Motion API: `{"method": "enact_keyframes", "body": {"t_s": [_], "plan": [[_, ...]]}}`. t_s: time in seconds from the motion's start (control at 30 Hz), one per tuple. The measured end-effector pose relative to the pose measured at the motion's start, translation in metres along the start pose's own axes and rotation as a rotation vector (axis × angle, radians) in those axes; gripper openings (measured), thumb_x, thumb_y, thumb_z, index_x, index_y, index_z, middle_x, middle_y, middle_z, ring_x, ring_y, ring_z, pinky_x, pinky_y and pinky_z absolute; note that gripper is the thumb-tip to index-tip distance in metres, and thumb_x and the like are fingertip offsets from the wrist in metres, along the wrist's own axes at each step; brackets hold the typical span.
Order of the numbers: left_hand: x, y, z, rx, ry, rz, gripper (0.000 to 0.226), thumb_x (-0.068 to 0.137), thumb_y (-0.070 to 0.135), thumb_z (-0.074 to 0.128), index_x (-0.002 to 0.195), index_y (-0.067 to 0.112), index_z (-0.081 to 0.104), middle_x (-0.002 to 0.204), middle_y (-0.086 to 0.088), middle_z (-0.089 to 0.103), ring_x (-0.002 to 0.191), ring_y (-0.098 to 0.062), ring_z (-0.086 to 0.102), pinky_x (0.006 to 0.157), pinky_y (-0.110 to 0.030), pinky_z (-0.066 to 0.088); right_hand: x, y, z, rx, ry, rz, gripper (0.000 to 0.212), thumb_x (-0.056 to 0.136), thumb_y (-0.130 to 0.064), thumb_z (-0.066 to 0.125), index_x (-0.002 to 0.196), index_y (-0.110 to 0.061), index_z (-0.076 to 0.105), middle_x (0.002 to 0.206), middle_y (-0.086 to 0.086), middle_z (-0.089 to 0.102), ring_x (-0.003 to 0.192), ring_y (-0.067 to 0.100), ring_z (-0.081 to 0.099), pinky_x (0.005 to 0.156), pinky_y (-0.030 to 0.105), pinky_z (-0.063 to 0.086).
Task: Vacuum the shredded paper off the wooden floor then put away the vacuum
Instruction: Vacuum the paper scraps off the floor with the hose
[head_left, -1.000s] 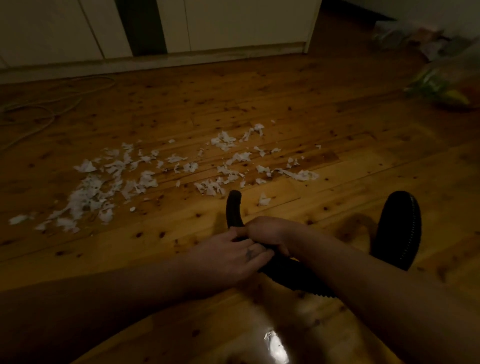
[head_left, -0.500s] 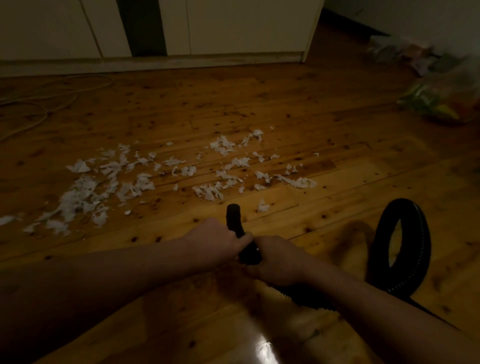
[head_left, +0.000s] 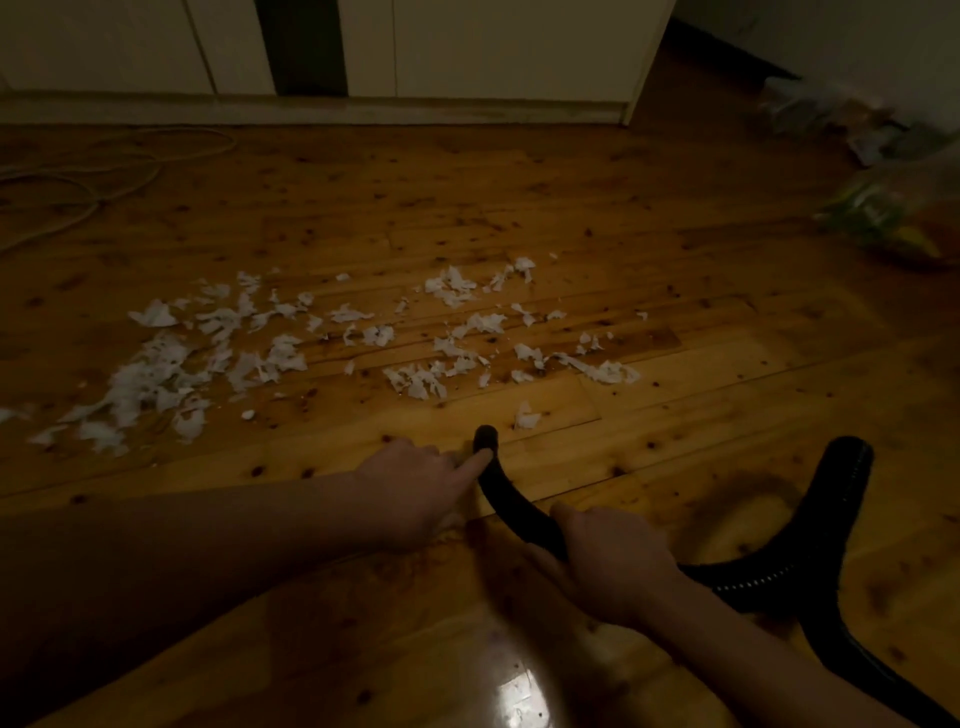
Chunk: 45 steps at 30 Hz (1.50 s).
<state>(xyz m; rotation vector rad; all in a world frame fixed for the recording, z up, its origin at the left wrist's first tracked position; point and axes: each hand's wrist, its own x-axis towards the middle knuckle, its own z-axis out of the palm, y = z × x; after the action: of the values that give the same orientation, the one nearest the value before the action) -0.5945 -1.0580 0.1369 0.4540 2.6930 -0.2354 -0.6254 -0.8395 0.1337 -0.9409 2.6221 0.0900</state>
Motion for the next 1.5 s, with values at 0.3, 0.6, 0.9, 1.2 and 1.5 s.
{"method": "enact_keyframes", "body": {"t_s": [0.3, 0.6, 0.9, 1.2, 1.5], "plan": [[-0.023, -0.023, 0.014, -0.164, -0.209, -0.014, 0.07, 0.101, 0.048, 0.033, 0.152, 0.031, -0.013, 0.149, -0.009, 0.038, 0.115, -0.028, 0.055, 0.091, -0.042, 0.049, 0.007, 0.02, 0.02, -0.033, -0.033, 0.028, 0.046, 0.098, -0.06, 0.033, 0.116, -0.022, 0.049, 0.102, 0.0, 0.065, 0.091, 0.018, 0.064, 0.063, 0.029, 0.035], [0.004, -0.013, 0.006, -0.344, -0.138, -0.114, 0.066, 0.102, 0.048, 0.033, 0.154, 0.029, -0.003, 0.135, -0.006, 0.051, 0.105, -0.027, 0.058, 0.084, -0.042, 0.05, 0.023, 0.031, 0.023, 0.008, -0.003, 0.068, 0.046, 0.096, -0.061, 0.037, 0.114, -0.021, 0.052, 0.092, -0.002, 0.061, 0.081, 0.017, 0.06, 0.064, 0.029, 0.037], [0.036, -0.006, -0.013, -0.443, -0.054, -0.187, 0.065, 0.098, 0.052, 0.038, 0.152, 0.028, 0.012, 0.135, 0.002, 0.053, 0.114, -0.02, 0.056, 0.086, -0.034, 0.049, 0.033, 0.053, 0.021, 0.051, -0.011, 0.092, 0.049, 0.096, -0.061, 0.037, 0.116, -0.019, 0.053, 0.103, 0.003, 0.064, 0.092, 0.02, 0.063, 0.067, 0.03, 0.04], [0.066, 0.014, -0.058, -0.377, -0.075, -0.204, 0.062, 0.098, 0.053, 0.037, 0.15, 0.023, 0.02, 0.135, 0.0, 0.053, 0.11, -0.019, 0.057, 0.079, -0.029, 0.043, 0.035, 0.092, 0.012, 0.159, -0.058, 0.143, 0.051, 0.096, -0.061, 0.039, 0.115, -0.016, 0.054, 0.103, 0.004, 0.062, 0.084, 0.017, 0.057, 0.067, 0.03, 0.043], [0.061, 0.008, -0.092, -0.538, -0.195, -0.183, 0.06, 0.099, 0.049, 0.04, 0.148, 0.019, 0.025, 0.14, -0.001, 0.048, 0.119, -0.019, 0.053, 0.091, -0.03, 0.045, 0.061, 0.099, -0.011, 0.134, -0.113, 0.129, 0.051, 0.096, -0.06, 0.038, 0.113, -0.016, 0.055, 0.099, 0.004, 0.061, 0.086, 0.019, 0.06, 0.073, 0.033, 0.05]]}}
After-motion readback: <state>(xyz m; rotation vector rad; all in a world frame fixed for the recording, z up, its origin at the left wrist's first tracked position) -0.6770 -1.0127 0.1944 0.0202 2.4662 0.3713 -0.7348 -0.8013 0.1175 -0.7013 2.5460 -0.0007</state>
